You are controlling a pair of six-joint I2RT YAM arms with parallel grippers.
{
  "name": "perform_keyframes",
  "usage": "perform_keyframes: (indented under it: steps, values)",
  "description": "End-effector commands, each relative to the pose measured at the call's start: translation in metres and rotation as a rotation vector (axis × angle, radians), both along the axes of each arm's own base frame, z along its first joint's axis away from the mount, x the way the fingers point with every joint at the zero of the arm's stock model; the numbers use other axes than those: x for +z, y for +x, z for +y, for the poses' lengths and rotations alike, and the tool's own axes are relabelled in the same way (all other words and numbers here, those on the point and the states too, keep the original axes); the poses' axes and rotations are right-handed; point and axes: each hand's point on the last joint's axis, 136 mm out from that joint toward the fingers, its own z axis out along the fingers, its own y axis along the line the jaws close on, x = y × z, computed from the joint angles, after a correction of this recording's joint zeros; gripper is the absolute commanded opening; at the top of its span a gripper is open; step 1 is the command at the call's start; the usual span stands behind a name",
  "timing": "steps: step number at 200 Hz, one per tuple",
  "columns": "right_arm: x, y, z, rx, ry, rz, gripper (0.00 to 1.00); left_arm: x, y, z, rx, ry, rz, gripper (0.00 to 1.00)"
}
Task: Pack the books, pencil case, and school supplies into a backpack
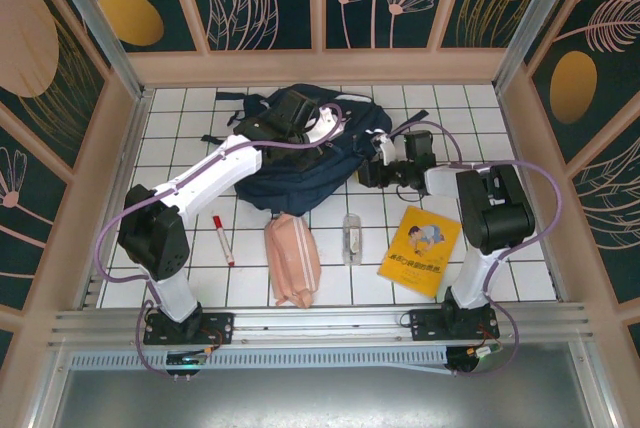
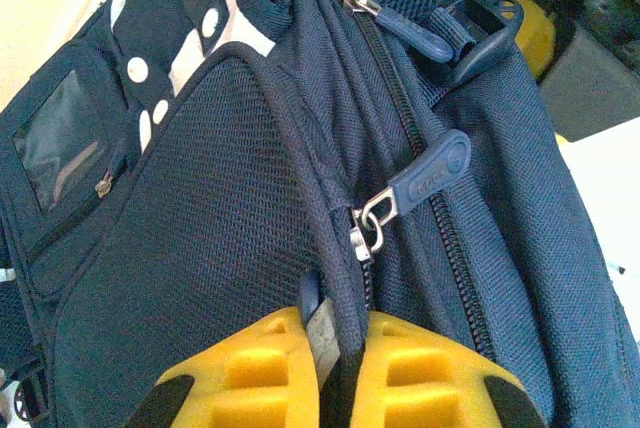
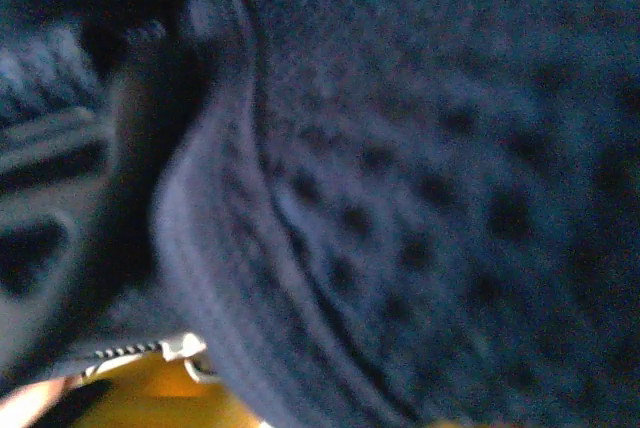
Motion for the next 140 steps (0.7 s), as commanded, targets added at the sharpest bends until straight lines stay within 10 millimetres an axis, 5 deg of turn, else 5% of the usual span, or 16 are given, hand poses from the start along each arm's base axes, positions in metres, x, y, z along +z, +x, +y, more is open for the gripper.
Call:
perform_keyframes:
  steps: [1, 30, 68, 140]
  values:
    - [0.018, 0.010, 0.007, 0.030, 0.015, -0.095, 0.22, 0.049, 0.013, -0.015, -0.045, -0.090, -0.130, 0.00]
    - [0.029, 0.007, 0.003, 0.014, 0.016, -0.173, 0.07, 0.047, 0.016, -0.012, -0.037, -0.081, -0.132, 0.00]
    - [0.048, -0.018, 0.008, 0.081, 0.052, -0.249, 0.00, 0.049, 0.025, -0.009, -0.008, -0.079, -0.144, 0.00]
    - [0.055, -0.061, 0.036, 0.260, 0.004, -0.385, 0.02, 0.037, 0.043, -0.015, 0.016, -0.069, -0.138, 0.00]
